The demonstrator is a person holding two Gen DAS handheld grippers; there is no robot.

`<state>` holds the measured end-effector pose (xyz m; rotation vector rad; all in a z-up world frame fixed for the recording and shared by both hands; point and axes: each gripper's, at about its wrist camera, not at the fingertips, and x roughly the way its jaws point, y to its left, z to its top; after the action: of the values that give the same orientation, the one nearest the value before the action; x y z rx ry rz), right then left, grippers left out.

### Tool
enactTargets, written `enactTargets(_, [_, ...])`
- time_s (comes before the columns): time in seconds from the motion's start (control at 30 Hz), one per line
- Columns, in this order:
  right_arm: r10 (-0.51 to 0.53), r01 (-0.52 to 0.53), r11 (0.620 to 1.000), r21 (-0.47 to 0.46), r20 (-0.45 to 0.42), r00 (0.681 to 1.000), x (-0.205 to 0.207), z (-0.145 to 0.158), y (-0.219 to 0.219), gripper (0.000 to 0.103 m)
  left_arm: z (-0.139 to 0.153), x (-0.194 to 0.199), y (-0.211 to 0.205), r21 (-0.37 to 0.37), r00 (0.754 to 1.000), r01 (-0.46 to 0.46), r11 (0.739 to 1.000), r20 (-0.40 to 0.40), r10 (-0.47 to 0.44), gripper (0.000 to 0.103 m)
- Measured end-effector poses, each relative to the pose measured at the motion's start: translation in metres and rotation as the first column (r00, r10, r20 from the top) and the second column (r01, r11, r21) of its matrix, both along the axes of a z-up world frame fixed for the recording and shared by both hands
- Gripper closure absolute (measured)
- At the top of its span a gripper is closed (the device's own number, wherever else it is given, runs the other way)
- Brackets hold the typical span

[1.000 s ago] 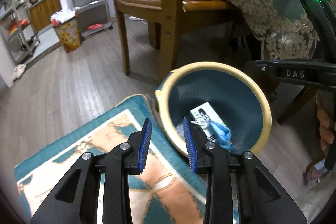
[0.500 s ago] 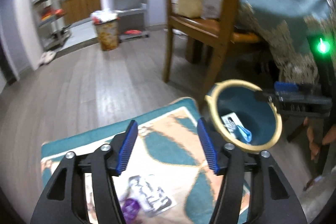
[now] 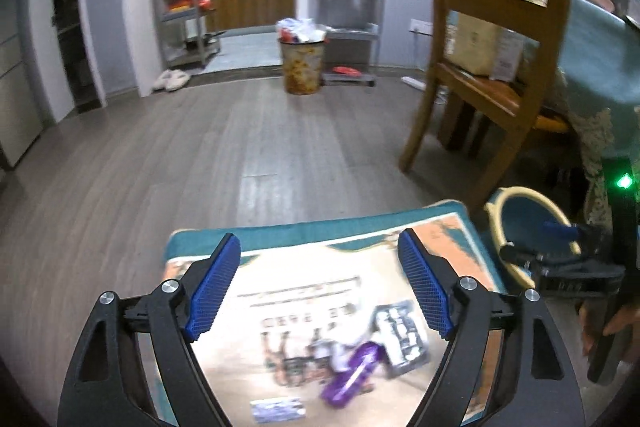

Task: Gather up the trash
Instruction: 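Move both open tools back over the cushion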

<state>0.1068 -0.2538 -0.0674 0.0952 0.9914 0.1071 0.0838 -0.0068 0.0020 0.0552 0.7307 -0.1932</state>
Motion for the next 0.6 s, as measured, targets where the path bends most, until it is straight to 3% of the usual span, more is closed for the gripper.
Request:
enactTargets(0.33, [0.141,-0.149,0.988,-0.042,-0.151,0.978,-0.001,-0.057,0.08,0.008,-0.021,-0.002,0.059,0.065,0.996,-0.071,0.995,-0.053,0.074,0.021])
enactTargets(0.6, [0.162,-0.174,0.984,-0.037,-0.207,0.965,0.003,-0.085,0.103,0.012,-0.035,-0.001,0.075,0.078,0.992,-0.081,0.994,-0.095,0.088,0.021])
